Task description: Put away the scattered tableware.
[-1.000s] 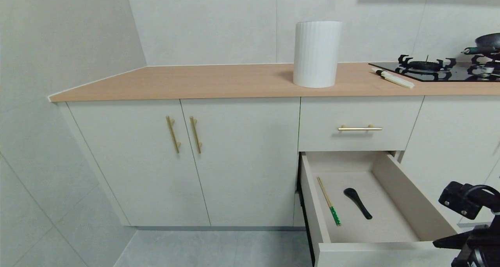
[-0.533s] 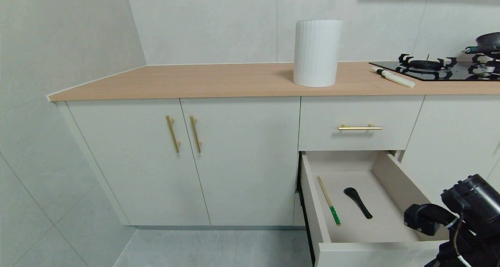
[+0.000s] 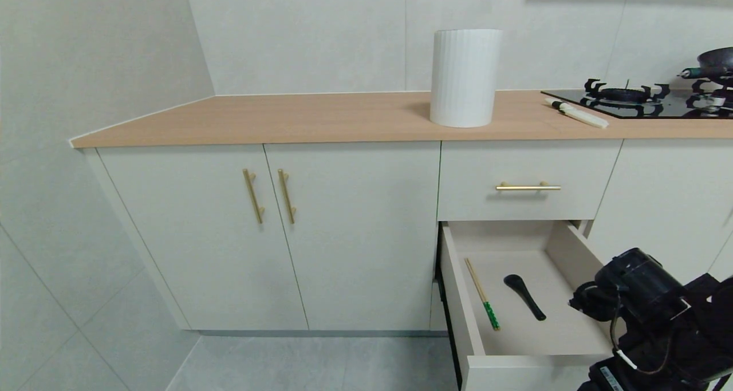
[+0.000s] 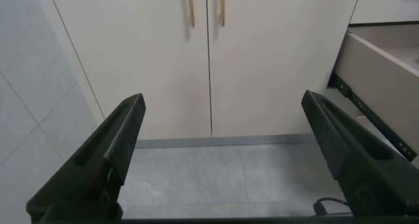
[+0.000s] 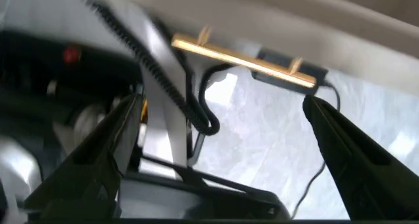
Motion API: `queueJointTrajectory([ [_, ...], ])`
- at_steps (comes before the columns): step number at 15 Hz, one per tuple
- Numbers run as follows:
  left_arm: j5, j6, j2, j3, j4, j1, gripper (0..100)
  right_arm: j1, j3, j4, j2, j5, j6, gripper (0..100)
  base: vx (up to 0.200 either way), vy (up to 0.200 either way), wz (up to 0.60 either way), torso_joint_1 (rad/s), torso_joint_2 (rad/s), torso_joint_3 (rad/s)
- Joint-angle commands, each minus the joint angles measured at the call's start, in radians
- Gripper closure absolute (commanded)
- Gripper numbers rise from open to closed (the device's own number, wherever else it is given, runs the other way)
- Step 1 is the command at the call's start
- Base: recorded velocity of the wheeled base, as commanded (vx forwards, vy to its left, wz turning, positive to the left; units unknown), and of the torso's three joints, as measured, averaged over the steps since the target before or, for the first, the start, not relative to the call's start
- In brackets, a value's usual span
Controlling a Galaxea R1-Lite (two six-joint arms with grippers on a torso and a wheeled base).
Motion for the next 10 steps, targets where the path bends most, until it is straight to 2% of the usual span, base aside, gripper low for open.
queueJointTrajectory([
  [1,0.0,0.0,0.0,0.0,-0.001,0.0,0,0.001,-0.022,0.001,0.057,-0.018,0.021,0,0.0,0.0,0.0,0.0,0.0,0.0],
  [6,0.0,0.0,0.0,0.0,-0.001,0.0,0,-0.002,-0.054,-0.015,0.093,-0.033,0.096,0,0.0,0.0,0.0,0.0,0.0,0.0],
  [10,0.0,0.0,0.0,0.0,-0.001,0.0,0,-0.008,-0.069,-0.088,0.159,-0.105,0.158,0,0.0,0.0,0.0,0.0,0.0,0.0],
])
